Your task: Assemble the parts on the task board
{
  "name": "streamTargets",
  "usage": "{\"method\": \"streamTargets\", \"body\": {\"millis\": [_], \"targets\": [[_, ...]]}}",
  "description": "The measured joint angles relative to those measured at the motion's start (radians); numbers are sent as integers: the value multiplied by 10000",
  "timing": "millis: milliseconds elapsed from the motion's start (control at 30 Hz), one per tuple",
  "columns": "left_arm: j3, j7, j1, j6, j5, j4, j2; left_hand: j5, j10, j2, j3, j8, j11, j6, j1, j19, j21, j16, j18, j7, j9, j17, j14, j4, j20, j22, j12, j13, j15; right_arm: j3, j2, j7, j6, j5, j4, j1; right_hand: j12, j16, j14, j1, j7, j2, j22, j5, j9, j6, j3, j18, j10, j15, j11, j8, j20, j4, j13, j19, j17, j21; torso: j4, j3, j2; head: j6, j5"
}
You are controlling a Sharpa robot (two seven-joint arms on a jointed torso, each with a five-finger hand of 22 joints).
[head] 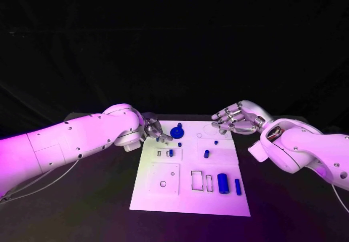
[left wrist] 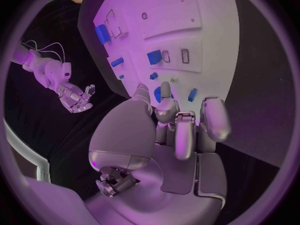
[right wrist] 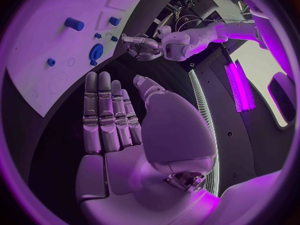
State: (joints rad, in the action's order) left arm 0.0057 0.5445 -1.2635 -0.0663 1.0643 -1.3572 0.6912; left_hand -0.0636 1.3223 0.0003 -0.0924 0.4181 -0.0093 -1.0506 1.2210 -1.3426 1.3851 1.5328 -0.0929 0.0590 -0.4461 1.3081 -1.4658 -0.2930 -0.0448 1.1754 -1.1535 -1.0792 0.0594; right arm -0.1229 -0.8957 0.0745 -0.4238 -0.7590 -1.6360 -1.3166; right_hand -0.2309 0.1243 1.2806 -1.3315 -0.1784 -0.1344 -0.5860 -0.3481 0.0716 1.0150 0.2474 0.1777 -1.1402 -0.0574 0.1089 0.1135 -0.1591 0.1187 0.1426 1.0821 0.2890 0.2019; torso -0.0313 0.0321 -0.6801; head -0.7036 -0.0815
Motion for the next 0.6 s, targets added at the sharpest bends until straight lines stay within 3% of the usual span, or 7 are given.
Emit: {"method": "streamTargets", "body": {"millis": [333, 600], "targets": [[-129, 506, -6, -478, 403, 454, -553, 0, 0, 148, -309, 73, 0, 131, -327, -34, 54, 0, -1, 14, -304, -1, 1, -9, 35, 166, -82, -172, -1, 0, 15, 135, -68, 143, 0, -1, 102, -336, 37, 118, 0, -14, 366, -369, -9, 0, -20, 1, -39, -36, 39, -97, -70, -20, -276, 2, -214, -246, -3, -8, -10, -83, -16], [-202, 661, -8, -795, 523, 644, -858, 0, 0, 334, -531, 157, 0, 145, -665, -33, 97, 0, -1, 0, -505, -2, 1, 15, 36, 221, -82, -203, -1, 0, 38, 167, -195, 243, 35, -1, 190, -547, -39, 210, -93, -28, 669, -799, -9, -95, -59, 0, 22, -111, 129, -155, -141, -58, -479, 1, -399, -428, -7, -11, -11, -149, -3]]}}
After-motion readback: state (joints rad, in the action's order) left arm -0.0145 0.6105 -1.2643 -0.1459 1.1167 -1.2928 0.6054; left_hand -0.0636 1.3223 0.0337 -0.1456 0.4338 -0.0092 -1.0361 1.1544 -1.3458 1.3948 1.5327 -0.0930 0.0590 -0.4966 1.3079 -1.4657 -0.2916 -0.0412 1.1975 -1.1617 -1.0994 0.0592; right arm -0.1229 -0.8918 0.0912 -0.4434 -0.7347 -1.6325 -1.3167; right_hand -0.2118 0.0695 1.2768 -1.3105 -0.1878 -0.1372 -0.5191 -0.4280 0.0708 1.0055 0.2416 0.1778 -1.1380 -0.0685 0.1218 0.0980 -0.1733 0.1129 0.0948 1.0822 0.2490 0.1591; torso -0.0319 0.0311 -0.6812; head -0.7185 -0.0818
